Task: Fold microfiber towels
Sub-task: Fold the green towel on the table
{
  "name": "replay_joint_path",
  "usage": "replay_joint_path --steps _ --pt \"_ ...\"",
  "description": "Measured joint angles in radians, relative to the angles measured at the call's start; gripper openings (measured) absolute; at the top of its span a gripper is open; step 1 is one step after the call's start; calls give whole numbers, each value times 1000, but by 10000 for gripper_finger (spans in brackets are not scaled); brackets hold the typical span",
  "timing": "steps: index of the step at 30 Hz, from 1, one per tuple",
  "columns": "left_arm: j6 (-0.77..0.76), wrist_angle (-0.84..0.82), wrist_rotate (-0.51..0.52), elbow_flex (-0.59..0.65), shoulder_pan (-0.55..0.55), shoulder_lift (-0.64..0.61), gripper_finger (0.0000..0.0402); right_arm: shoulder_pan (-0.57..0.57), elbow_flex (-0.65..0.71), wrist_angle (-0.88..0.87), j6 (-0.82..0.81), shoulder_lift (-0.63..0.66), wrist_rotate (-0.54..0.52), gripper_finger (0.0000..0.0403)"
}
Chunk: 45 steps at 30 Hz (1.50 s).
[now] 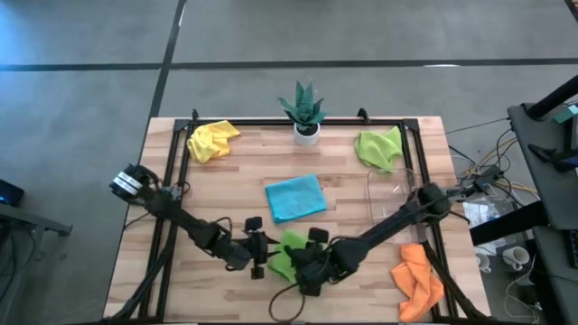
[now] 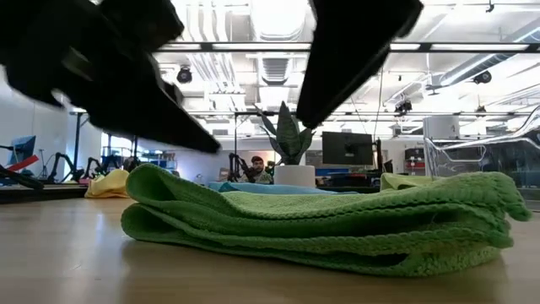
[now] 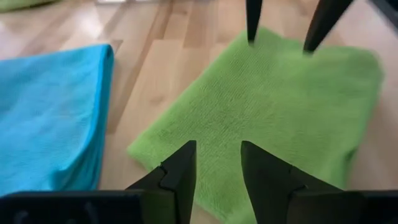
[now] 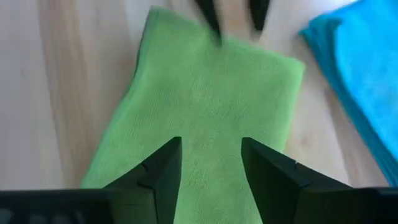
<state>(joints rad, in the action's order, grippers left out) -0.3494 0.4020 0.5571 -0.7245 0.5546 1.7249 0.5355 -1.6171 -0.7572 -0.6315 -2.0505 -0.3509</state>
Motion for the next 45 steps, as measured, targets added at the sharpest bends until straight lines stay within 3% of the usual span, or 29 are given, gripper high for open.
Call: replay_joint_path --steps 6,13,16,21,25,28,31,34,39,45 --pt "42 -46 -36 -76 -12 100 112 27 277 296 91 149 8 150" --pt "-87 -277 -111 -130 -9 110 112 31 431 565 188 144 75 136" --pt "-116 -323 -157 -127 -5 75 112 32 451 564 194 120 85 127" --pt "-77 -367 -136 -126 10 -68 112 27 447 532 226 178 83 115" --pt "-18 -269 -67 -102 -18 -144 112 25 451 541 322 269 16 114" --pt "83 -43 -59 -58 -53 -140 112 25 473 560 383 312 -40 113" --pt "125 112 -72 -38 -84 -76 121 25 512 624 410 321 -39 113" --pt "118 181 -94 -36 -110 -6 144 25 557 725 384 289 44 111" --pt "94 198 -113 -43 -127 118 178 25 591 829 307 199 141 95" --pt "11 149 -195 -40 -105 145 180 14 617 813 281 162 198 79"
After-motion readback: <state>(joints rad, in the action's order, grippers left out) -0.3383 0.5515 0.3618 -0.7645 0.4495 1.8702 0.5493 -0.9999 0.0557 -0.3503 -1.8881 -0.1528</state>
